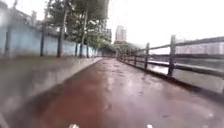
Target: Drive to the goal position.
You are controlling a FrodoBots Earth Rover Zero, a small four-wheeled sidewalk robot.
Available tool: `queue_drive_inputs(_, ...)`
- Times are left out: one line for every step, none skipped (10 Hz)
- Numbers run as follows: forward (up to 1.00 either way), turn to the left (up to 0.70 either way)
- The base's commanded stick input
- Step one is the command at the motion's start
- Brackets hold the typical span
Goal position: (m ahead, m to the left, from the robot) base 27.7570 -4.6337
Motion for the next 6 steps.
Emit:
queue_drive_inputs(0.85, 0.02)
queue_drive_inputs(0.85, 0.02)
queue_drive_inputs(0.85, 0.02)
queue_drive_inputs(0.85, 0.02)
queue_drive_inputs(0.85, 0.02)
queue_drive_inputs(0.85, 0.02)
